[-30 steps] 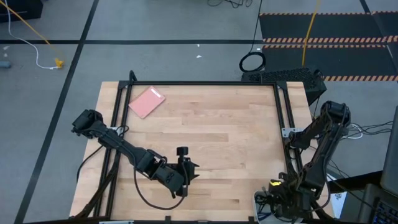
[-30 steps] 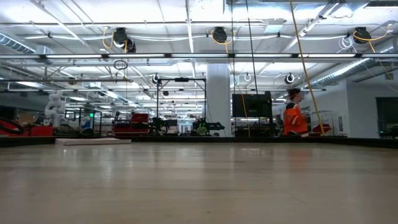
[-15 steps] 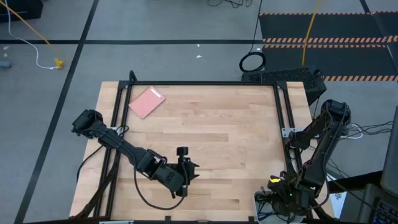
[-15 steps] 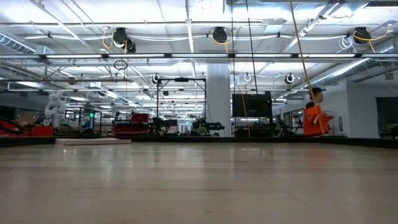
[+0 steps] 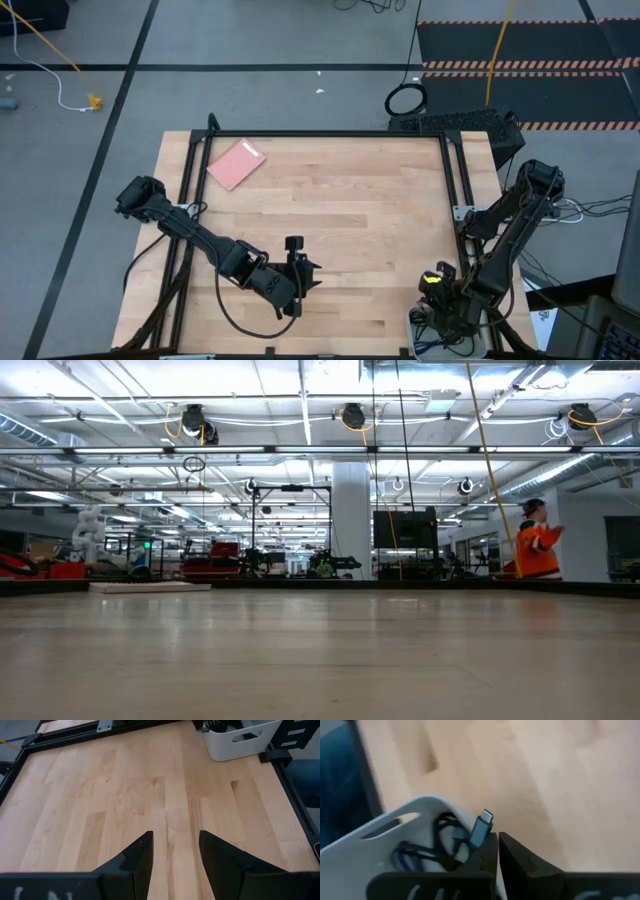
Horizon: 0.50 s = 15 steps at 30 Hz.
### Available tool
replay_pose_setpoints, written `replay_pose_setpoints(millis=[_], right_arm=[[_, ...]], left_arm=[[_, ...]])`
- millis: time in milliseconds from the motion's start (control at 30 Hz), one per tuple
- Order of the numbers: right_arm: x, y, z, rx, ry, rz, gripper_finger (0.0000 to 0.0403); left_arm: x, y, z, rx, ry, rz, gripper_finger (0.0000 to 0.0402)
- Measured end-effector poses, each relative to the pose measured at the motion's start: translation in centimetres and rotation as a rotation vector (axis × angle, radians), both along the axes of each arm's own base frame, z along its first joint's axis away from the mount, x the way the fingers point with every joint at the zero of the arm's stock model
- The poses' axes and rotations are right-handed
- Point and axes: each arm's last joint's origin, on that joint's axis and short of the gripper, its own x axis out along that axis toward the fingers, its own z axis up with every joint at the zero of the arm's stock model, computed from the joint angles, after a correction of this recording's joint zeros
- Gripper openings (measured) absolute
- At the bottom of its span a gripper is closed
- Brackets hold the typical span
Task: Pick and place USB-C Cables
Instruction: Put the black charger cable into the bin
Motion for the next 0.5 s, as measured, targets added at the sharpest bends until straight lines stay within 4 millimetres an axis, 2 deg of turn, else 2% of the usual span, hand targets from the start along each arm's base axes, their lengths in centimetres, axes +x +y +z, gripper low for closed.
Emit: replay_pose_setpoints(millis=[167,500], right_arm=[[0.36,0.62,0.28,0.044,-0.051,0.055,0.0017],[0.27,0.73,0.30,0.058,-0.035,0.078,0.0083]], left_arm=[[0.00,0.00,0.00,0.000,0.000,0.000,0.0161],[0.00,0.00,0.00,0.000,0.000,0.000,0.0161]])
